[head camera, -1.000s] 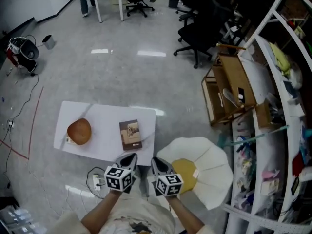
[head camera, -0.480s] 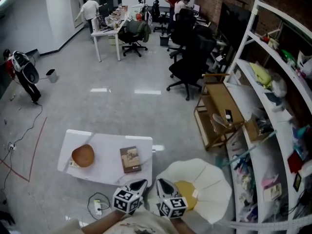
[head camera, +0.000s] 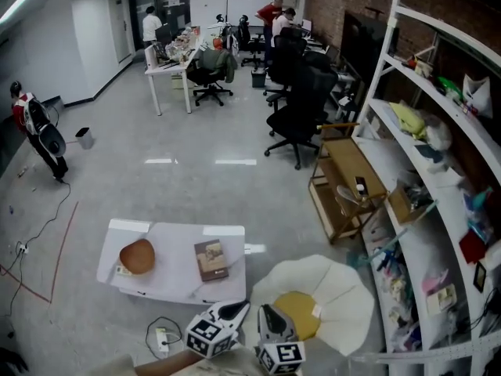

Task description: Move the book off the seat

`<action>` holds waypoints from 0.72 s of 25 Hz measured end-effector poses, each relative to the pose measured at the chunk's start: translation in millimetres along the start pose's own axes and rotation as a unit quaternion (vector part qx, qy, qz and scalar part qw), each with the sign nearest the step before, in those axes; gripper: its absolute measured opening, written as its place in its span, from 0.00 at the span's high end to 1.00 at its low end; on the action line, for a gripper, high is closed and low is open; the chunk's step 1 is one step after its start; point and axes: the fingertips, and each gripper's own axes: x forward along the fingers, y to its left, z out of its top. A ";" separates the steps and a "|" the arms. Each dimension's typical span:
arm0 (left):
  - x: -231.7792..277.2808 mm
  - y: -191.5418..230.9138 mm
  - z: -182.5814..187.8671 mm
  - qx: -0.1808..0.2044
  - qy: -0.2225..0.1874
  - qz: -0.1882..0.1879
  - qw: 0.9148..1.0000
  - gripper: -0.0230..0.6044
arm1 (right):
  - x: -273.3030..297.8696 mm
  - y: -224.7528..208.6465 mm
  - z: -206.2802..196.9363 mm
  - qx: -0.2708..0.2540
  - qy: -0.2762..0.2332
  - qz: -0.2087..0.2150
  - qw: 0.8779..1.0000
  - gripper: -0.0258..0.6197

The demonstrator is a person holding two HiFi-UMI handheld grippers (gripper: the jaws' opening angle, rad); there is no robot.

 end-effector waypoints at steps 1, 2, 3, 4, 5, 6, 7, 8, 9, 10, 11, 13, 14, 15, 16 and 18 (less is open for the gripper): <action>-3.6 -6.8 -0.1 0.003 -0.008 -0.002 1.000 0.95 | -8.9 2.3 -0.7 -0.006 -0.005 -0.007 1.000 0.91; -5.9 -13.2 -0.8 0.006 -0.014 -0.006 1.000 0.95 | -16.3 4.2 -1.3 -0.011 -0.010 -0.013 1.000 0.92; -7.6 -19.9 -2.9 0.008 -0.015 -0.012 1.000 0.95 | -22.9 5.9 -3.5 -0.013 -0.012 -0.018 1.000 0.92; -9.2 -27.1 -6.6 0.011 -0.013 -0.021 1.000 0.95 | -29.4 7.6 -7.9 -0.011 -0.013 -0.023 1.000 0.92; -10.9 -34.6 -11.4 0.014 -0.010 -0.029 0.999 0.95 | -35.9 9.1 -12.9 -0.006 -0.013 -0.028 1.000 0.92; -12.2 -41.5 -15.8 0.019 -0.007 -0.036 0.999 0.95 | -42.3 9.7 -16.4 -0.001 -0.014 -0.033 0.999 0.92; -13.3 -47.1 -18.8 0.024 -0.006 -0.041 0.999 0.95 | -48.0 9.1 -18.1 0.003 -0.016 -0.040 0.999 0.92; -14.3 -50.9 -20.5 0.029 -0.007 -0.043 0.999 0.95 | -52.3 7.4 -18.8 0.005 -0.018 -0.045 0.999 0.93; -15.2 -52.9 -21.8 0.033 -0.008 -0.043 0.999 0.95 | -55.0 5.1 -19.0 0.007 -0.021 -0.048 0.999 0.93; -15.9 -53.9 -23.2 0.034 -0.008 -0.042 0.999 0.95 | -56.9 2.8 -19.8 0.010 -0.023 -0.050 0.998 0.93; -16.6 -55.0 -25.0 0.033 -0.007 -0.041 0.999 0.95 | -58.6 1.1 -21.4 0.015 -0.023 -0.051 0.998 0.93; -19.5 -58.3 -28.0 0.032 -0.006 -0.040 0.999 0.95 | -62.4 1.8 -25.2 0.023 -0.021 -0.050 0.998 0.93; -21.2 -60.0 -29.3 0.033 -0.006 -0.040 0.999 0.95 | -64.1 4.0 -25.9 0.025 -0.022 -0.049 0.998 0.93; -22.7 -61.7 -30.4 0.035 -0.005 -0.041 0.999 0.95 | -65.4 6.7 -25.8 0.025 -0.024 -0.047 0.998 0.93; -24.0 -63.4 -31.5 0.037 -0.004 -0.042 0.998 0.95 | -66.3 9.3 -25.5 0.024 -0.027 -0.045 0.998 0.93; -26.7 -66.4 -33.0 0.040 -0.002 -0.042 0.998 0.95 | -68.4 12.9 -25.6 0.024 -0.028 -0.041 0.998 0.93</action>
